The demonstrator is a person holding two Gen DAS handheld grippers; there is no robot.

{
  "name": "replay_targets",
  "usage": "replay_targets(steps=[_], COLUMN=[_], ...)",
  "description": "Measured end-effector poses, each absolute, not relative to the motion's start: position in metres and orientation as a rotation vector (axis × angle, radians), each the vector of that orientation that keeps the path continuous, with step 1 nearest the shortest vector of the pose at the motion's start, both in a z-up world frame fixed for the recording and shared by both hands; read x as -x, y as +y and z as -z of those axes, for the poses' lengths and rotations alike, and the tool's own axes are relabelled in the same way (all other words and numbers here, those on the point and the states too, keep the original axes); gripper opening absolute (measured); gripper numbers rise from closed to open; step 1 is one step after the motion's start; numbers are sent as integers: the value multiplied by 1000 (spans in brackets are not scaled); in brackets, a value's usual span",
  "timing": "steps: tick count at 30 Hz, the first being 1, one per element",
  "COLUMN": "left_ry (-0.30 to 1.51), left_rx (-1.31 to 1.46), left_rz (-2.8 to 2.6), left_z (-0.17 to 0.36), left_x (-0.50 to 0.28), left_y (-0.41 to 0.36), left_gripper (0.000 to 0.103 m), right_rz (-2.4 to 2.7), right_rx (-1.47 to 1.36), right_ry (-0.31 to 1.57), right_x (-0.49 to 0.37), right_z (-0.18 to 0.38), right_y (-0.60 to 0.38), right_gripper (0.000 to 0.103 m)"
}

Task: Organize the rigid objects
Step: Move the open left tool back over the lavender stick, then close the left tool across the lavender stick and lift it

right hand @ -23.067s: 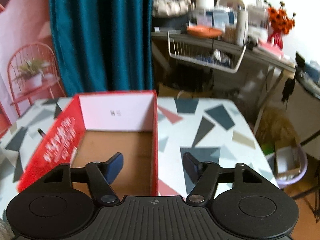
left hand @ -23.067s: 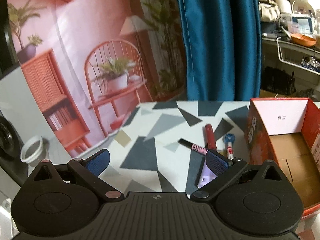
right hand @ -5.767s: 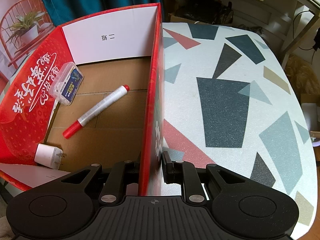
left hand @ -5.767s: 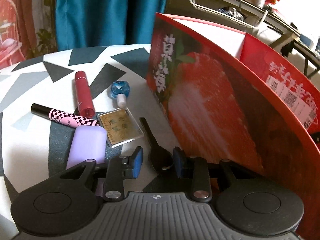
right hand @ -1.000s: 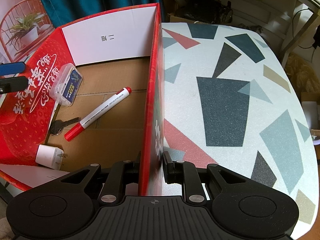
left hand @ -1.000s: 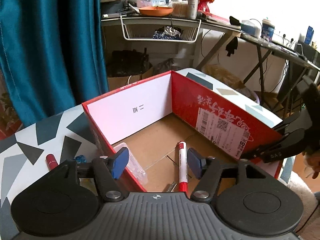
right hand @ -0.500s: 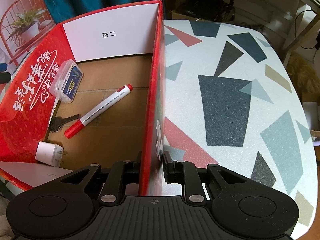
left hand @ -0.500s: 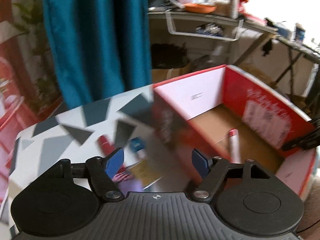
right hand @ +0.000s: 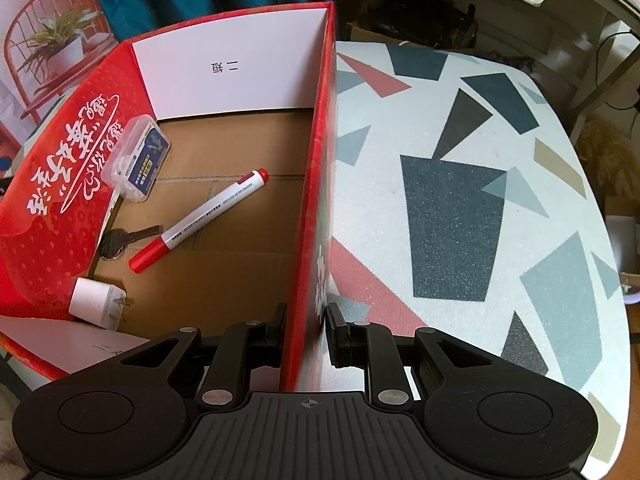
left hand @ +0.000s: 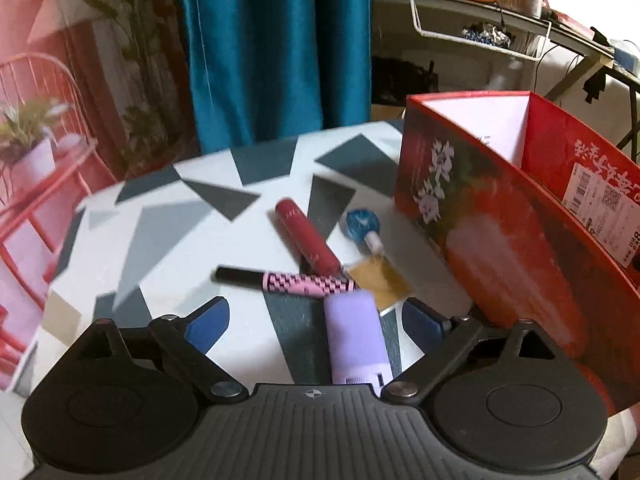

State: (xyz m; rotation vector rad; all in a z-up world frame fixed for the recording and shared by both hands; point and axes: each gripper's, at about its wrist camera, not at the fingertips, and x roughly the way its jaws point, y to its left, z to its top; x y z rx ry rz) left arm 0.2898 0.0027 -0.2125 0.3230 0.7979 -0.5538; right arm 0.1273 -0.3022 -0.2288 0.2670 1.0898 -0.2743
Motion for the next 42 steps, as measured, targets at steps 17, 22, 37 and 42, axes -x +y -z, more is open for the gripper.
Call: replay_targets(steps=[17, 22, 37, 42], left_ry=[843, 841, 883, 890], left_rx=[-416, -399, -377, -359], left_rz=[608, 585, 488, 494], left_z=[237, 242, 266, 264], left_x=[-269, -272, -294, -291], left_y=[4, -4, -32, -29], left_gripper=[94, 90, 59, 55], right_rz=[284, 283, 283, 283], right_rx=[-211, -210, -209, -210], right_ry=[1096, 1096, 1096, 1096], right_x=[-131, -131, -131, -131], right_z=[226, 226, 226, 226], right_y=[-299, -299, -298, -298], right_gripper=[18, 16, 15, 15])
